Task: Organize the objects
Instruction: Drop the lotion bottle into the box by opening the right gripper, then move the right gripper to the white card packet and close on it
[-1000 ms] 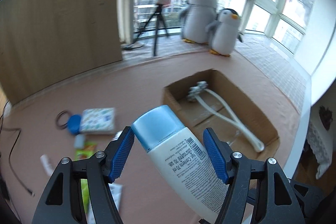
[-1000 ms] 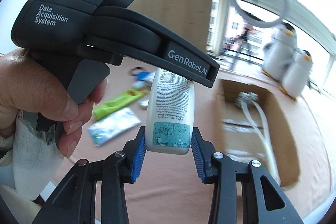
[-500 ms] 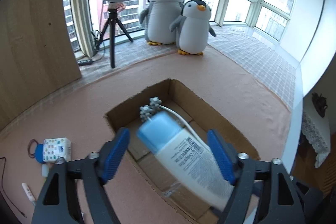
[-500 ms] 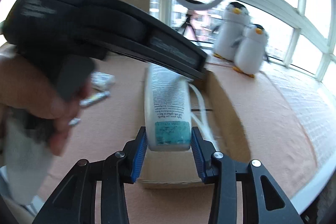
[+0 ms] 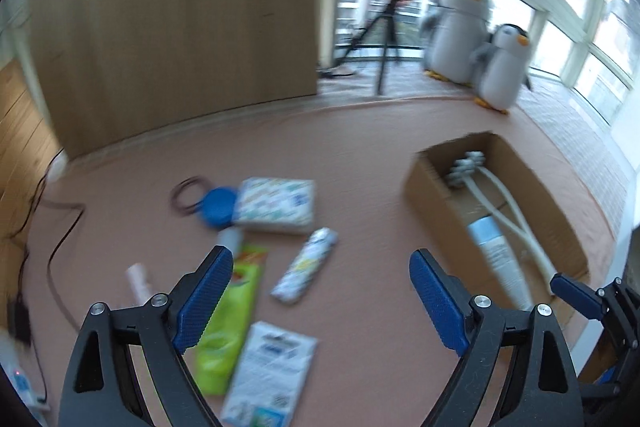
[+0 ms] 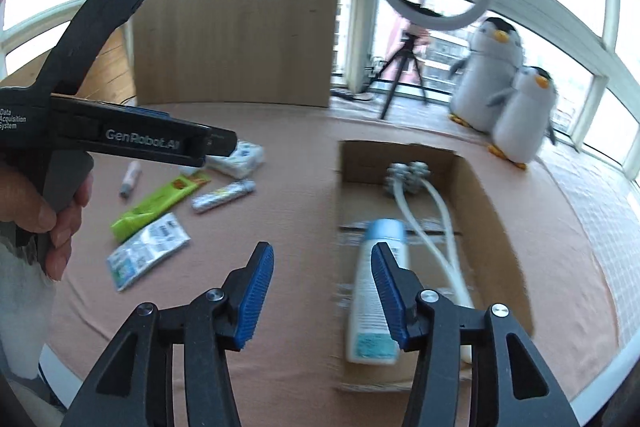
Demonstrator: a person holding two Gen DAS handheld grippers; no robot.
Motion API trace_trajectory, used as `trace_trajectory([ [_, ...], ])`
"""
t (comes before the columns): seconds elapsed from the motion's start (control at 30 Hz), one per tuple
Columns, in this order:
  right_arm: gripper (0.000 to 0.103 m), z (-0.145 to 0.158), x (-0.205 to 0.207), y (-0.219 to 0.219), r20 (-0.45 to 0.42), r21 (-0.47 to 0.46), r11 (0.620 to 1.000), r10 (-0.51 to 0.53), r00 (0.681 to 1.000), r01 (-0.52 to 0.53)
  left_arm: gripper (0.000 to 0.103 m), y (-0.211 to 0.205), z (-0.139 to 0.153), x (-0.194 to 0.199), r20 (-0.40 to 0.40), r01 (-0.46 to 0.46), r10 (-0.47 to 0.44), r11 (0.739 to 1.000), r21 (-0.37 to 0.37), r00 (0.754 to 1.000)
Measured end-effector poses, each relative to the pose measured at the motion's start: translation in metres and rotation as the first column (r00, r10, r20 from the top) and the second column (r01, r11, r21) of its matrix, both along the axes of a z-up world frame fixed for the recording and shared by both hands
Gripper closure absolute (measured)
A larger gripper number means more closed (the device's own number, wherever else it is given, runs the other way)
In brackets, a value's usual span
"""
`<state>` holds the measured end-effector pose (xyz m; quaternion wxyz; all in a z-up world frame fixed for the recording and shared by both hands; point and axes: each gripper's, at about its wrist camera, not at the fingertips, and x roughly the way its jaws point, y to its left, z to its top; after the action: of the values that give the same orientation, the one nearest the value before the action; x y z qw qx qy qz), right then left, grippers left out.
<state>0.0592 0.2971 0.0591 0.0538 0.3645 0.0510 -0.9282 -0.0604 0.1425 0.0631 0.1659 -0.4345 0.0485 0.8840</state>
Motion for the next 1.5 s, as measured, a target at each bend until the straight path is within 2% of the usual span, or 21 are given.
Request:
trace_trajectory([
  [0.1, 0.046, -0.008, -0.009, -0.025, 0.043, -0.028, 0.996, 0.086, 0.995, -0.085, 0.011, -0.053, -0.005, 0.007, 0.013, -0.099, 0.099, 0.995, 0.001, 0.995],
  [0.2, 0.045, -0.027, -0.014, -0.050, 0.113, -0.066, 0.986, 0.161, 0.980, -0.155, 0.011, -0.101, -0.009, 0.014, 0.027, -0.187, 0.187, 0.982, 0.012, 0.982],
  [0.4, 0.044, -0.065, -0.011, -0.098, 0.231, -0.157, 0.958, 0.273, 0.934, -0.241, 0.011, -0.167, -0.011, 0.041, 0.024, -0.300, 0.299, 0.954, 0.024, 0.954],
  [0.5, 0.041, -0.088, -0.017, -0.118, 0.305, -0.242, 0.936, 0.322, 0.896, -0.254, 0.010, -0.193, -0.014, 0.056, 0.027, -0.326, 0.325, 0.945, 0.034, 0.945],
  [0.57, 0.031, -0.090, -0.017, -0.126, 0.291, -0.283, 0.930, 0.316, 0.903, -0.234, 0.010, -0.208, -0.017, 0.064, 0.039, -0.333, 0.332, 0.942, 0.041, 0.943],
  [0.63, 0.029, -0.092, -0.023, -0.131, 0.295, -0.329, 0.921, 0.311, 0.904, -0.210, 0.010, -0.219, -0.021, 0.072, 0.026, -0.352, 0.352, 0.935, 0.034, 0.936],
  [0.7, 0.027, -0.093, -0.030, -0.136, 0.298, -0.334, 0.924, 0.290, 0.910, -0.185, 0.010, -0.234, -0.026, 0.077, 0.049, -0.392, 0.390, 0.918, 0.056, 0.920],
  [0.83, 0.025, -0.094, -0.050, -0.155, 0.317, -0.291, 0.940, 0.272, 0.909, -0.179, 0.010, -0.250, -0.035, 0.088, 0.078, -0.440, 0.434, 0.893, 0.093, 0.898],
  [0.97, 0.012, -0.095, -0.061, -0.174, 0.306, -0.248, 0.955, 0.236, 0.922, -0.162, 0.010, -0.256, -0.040, 0.091, 0.081, -0.445, 0.439, 0.891, 0.086, 0.895],
  [1.07, 0.012, -0.097, -0.056, -0.194, 0.272, -0.108, 0.975, 0.218, 0.937, -0.195, 0.010, -0.262, -0.041, 0.093, 0.083, -0.458, 0.452, 0.884, 0.087, 0.888],
  [1.13, 0.015, -0.100, -0.046, -0.204, 0.249, -0.012, 0.970, 0.240, 0.938, -0.244, 0.010, -0.266, -0.042, 0.094, 0.088, -0.467, 0.460, 0.879, 0.095, 0.884],
  [1.23, 0.024, -0.098, -0.032, -0.195, 0.238, -0.017, 0.960, 0.276, 0.931, -0.280, 0.010, -0.268, -0.043, 0.095, 0.092, -0.473, 0.465, 0.875, 0.101, 0.880],
  [1.3, 0.037, -0.096, -0.025, -0.189, 0.239, -0.018, 0.957, 0.286, 0.928, -0.290, 0.010, -0.265, -0.045, 0.094, 0.103, -0.470, 0.460, 0.876, 0.106, 0.882],
  [1.5, 0.045, -0.095, 0.002, -0.173, 0.243, -0.023, 0.948, 0.312, 0.918, -0.316, 0.010, -0.237, -0.048, 0.095, 0.119, -0.410, 0.398, 0.906, 0.108, 0.910],
])
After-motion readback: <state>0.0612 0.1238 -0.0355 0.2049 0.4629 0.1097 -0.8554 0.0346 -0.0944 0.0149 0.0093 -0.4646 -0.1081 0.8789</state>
